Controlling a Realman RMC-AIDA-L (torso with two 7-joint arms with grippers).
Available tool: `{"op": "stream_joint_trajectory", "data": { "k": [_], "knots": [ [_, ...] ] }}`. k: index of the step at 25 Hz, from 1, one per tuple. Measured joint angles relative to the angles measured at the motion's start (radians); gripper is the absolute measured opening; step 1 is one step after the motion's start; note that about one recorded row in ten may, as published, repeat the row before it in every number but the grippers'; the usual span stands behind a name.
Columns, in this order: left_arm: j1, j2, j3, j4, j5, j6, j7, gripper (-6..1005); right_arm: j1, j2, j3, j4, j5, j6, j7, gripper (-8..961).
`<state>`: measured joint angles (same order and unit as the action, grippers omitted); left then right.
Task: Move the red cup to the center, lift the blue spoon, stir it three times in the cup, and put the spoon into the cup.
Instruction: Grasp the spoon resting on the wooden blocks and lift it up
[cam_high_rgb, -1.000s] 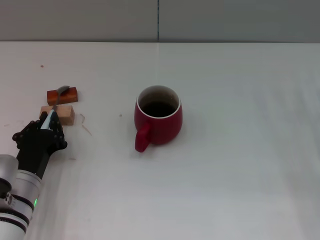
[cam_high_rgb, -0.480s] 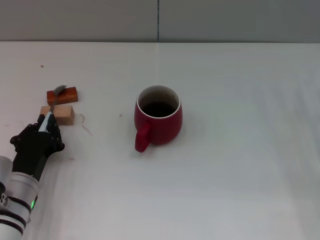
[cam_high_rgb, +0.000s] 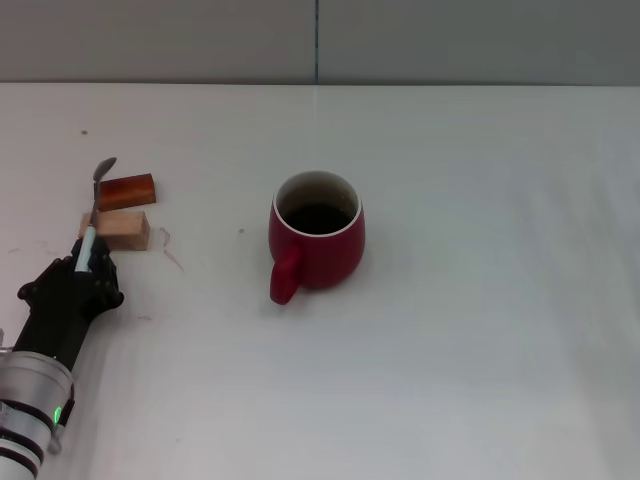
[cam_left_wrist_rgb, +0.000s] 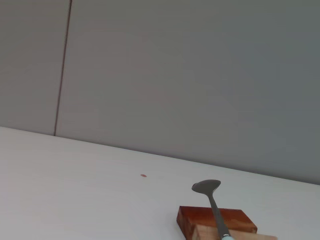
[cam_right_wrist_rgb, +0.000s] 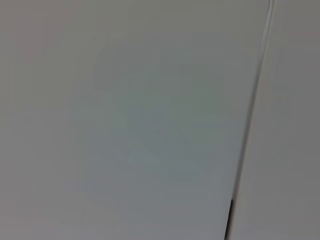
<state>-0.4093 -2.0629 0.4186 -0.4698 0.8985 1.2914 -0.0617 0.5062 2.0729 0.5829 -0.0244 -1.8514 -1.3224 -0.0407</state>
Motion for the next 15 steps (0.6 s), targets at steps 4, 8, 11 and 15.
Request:
{"op": "stream_joint_trajectory", "data": {
  "k": [4,8,11,15],
  "knots": [
    [0.004,0.000,0.000,0.000,0.016,0.002,-0.009,171,0.000,0.000,0.000,0.000,0.000,0.000,0.000,597],
    [0.012,0.000,-0.006,0.001,0.046,0.008,-0.017,171,-0.002,0.001,0.000,0.000,0.000,0.000,-0.001,597],
    [0.016,0.000,-0.005,0.001,0.055,0.015,-0.039,171,-0.004,0.001,0.000,0.000,0.000,-0.001,-0.001,598],
    [0.019,0.002,0.000,0.003,0.057,0.023,-0.065,171,-0.005,0.001,0.000,0.001,0.000,-0.001,-0.001,598]
  ]
}}
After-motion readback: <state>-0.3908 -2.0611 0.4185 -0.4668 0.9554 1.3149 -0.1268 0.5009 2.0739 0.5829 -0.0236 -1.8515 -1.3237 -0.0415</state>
